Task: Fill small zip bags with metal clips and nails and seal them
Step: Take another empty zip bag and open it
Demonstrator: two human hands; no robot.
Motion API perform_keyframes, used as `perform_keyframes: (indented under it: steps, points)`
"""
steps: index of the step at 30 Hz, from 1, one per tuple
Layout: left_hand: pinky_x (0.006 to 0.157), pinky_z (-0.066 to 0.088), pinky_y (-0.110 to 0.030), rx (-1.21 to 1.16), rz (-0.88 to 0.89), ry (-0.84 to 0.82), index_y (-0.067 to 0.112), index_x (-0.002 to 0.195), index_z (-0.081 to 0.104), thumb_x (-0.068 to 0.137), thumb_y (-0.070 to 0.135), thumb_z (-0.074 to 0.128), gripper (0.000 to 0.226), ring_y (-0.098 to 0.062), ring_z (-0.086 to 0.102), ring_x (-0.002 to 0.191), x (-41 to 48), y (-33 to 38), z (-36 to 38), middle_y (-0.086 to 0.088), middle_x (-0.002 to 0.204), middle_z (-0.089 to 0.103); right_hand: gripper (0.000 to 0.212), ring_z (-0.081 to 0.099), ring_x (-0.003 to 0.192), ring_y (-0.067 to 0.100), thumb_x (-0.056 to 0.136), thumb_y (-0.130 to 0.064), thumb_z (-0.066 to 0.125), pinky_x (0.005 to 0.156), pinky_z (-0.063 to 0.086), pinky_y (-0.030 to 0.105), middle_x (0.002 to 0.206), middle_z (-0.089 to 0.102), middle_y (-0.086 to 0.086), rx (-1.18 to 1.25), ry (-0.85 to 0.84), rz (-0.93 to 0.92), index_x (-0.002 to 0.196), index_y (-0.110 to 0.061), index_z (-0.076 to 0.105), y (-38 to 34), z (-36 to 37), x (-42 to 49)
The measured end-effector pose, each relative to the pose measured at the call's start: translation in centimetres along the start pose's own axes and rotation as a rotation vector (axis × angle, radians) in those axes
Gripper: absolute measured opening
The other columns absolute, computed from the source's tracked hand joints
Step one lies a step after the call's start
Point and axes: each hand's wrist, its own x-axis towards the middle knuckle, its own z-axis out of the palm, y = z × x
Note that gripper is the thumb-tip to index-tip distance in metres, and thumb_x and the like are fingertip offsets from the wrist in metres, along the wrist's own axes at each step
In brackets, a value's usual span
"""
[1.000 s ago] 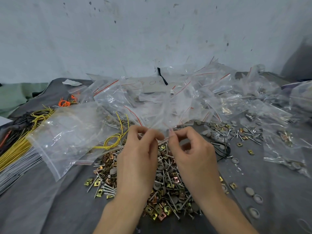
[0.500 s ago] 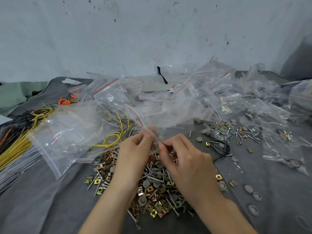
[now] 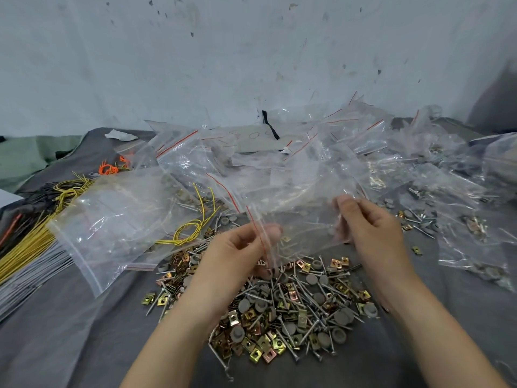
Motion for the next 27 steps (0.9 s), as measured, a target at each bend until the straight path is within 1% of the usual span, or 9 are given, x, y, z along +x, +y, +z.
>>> perform_keyframes:
  steps: [3,7,9,13,18,21,23,25,27]
  points:
    - [0.067,0.055,-0.017,0.092,0.11,-0.023,0.031,0.097,0.078,0.087,0.027,0.07,0.013,-0.009,0.071,0.082,-0.2,0.1,0.4,0.003,0.092,0.076,0.034,0.053,0.056,0.008,0.092,-0.046,0.059,0.053,0.047,0.016,0.057,0.056,-0.006,-0.04,-0.047,-0.062,0.079,-0.017,0.071,0.1,0.0,-0.3]
    - [0.076,0.06,-0.031,0.063,0.035,-0.076,0.036,0.098,0.076,0.072,0.066,0.071,0.04,-0.012,0.07,0.077,-0.1,0.3,0.8,0.001,0.097,0.076,0.028,0.055,0.058,0.008,0.092,-0.051,0.057,0.057,0.051,0.027,0.059,0.058,-0.002,-0.075,-0.051,-0.091,0.088,-0.029,0.073,0.2,0.0,-0.5]
    - [0.085,0.057,-0.041,0.101,0.018,-0.045,0.038,0.095,0.076,0.066,0.071,0.069,0.044,-0.013,0.067,0.069,0.1,0.2,0.6,0.003,0.091,0.075,0.024,0.053,0.056,0.007,0.092,-0.052,0.056,0.06,0.052,0.032,0.057,0.055,-0.006,-0.095,-0.01,-0.109,0.09,-0.036,0.074,0.3,-0.5,-0.4]
    - [0.075,0.055,-0.021,0.22,0.094,-0.099,0.051,0.1,0.07,0.072,0.07,0.067,0.034,-0.002,0.07,0.081,-0.1,0.5,0.3,0.016,0.093,0.074,0.026,0.053,0.055,0.003,0.092,-0.053,0.056,0.055,0.049,0.021,0.058,0.057,-0.011,-0.117,0.016,-0.127,0.091,-0.034,0.074,0.3,-1.2,-0.4]
    - [0.076,0.058,-0.026,0.036,-0.015,-0.048,0.033,0.097,0.078,0.082,0.053,0.063,0.03,-0.021,0.072,0.092,-0.2,0.1,0.9,0.004,0.099,0.076,0.022,0.059,0.064,0.006,0.093,-0.044,0.058,0.058,0.049,0.016,0.072,0.064,-0.005,-0.074,-0.088,-0.096,0.093,-0.032,0.075,0.2,-1.7,-0.8]
    - [0.077,0.06,-0.031,0.03,-0.054,0.01,0.026,0.091,0.079,0.08,0.055,0.065,0.034,-0.021,0.073,0.086,0.0,-0.1,0.8,0.0,0.095,0.076,0.033,0.065,0.09,0.005,0.087,-0.053,0.057,0.075,0.052,0.019,0.1,0.068,-0.013,-0.2,-0.191,-0.022,0.113,-0.037,0.069,0.1,-2.0,-1.1]
    - [0.08,0.059,-0.032,0.125,-0.019,0.026,0.034,0.092,0.077,0.078,0.06,0.066,0.031,-0.015,0.073,0.081,0.1,0.0,0.5,0.003,0.09,0.076,0.067,0.049,0.125,0.003,0.085,-0.068,0.054,0.101,0.043,0.029,0.137,0.047,-0.015,-0.514,-0.158,-0.061,0.145,-0.041,0.039,0.1,-2.6,-1.1]
    - [0.076,0.059,-0.025,0.227,0.045,0.013,0.042,0.095,0.072,0.078,0.061,0.066,0.026,-0.009,0.071,0.083,0.0,0.1,0.5,0.011,0.091,0.075,0.086,0.017,0.141,-0.006,0.085,-0.075,0.053,0.118,0.024,0.037,0.149,0.024,-0.021,-0.826,-0.122,-0.331,0.154,-0.039,0.016,-0.7,-2.4,-1.5]
    - [0.075,0.053,-0.014,0.274,0.127,-0.032,0.038,0.103,0.068,0.085,0.049,0.068,0.02,-0.001,0.069,0.09,0.1,0.3,0.7,0.018,0.097,0.073,0.098,0.006,0.146,-0.005,0.079,-0.075,0.053,0.124,0.01,0.038,0.155,0.021,-0.014,-0.984,-0.188,-0.618,0.156,-0.03,0.013,-1.2,-1.3,-2.2]
